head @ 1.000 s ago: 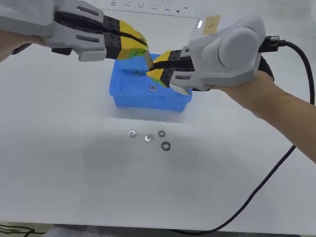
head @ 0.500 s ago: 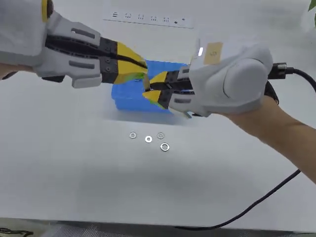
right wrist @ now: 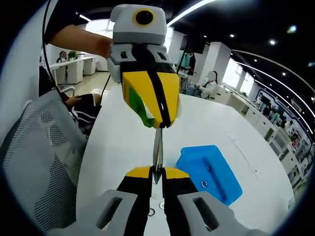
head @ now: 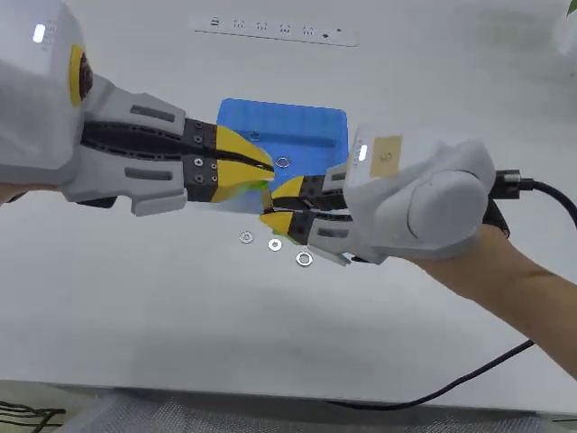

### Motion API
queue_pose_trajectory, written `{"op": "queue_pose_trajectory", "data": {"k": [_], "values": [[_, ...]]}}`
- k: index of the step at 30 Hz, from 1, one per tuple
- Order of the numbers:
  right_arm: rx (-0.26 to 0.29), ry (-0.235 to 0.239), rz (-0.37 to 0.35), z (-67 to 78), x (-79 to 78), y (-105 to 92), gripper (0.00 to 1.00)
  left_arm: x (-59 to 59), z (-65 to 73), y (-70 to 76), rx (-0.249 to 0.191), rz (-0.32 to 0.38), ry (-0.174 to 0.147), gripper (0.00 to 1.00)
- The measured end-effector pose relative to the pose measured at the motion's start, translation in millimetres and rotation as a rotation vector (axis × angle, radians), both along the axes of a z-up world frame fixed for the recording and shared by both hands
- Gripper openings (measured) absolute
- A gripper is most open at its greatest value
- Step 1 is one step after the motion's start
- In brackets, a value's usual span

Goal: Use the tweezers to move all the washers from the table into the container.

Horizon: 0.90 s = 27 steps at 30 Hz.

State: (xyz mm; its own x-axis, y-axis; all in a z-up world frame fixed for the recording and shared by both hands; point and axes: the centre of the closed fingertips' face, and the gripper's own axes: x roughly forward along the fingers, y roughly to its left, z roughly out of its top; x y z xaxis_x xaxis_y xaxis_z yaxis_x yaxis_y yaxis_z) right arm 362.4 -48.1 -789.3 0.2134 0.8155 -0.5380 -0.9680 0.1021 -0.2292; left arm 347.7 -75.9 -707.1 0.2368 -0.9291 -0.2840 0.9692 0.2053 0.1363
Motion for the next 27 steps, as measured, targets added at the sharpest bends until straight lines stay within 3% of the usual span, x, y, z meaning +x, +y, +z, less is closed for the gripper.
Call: {"op": "queue_pose_trajectory", "data": {"k": [6,12,19,27], "values": [[0.006,0.023,-0.008,-9.8,-10.2,-5.1,0.08,-8.8,-10.8,-9.2,0.003,-0.035,0.027,0.05],[-0.013,0.041,-0.051,-27.7,-17.4,-25.3,0.09,-13.9,-27.7,-25.6,0.016,-0.07,0.048,0.05],[-0.031,0.057,-0.099,-42.5,-12.1,-41.1,0.09,-6.7,-43.0,-40.7,0.035,-0.096,0.062,0.05],[-0.034,0.066,-0.123,-50.2,-3.3,-43.9,0.1,1.4,-50.0,-42.6,0.041,-0.106,0.082,0.05]]}}
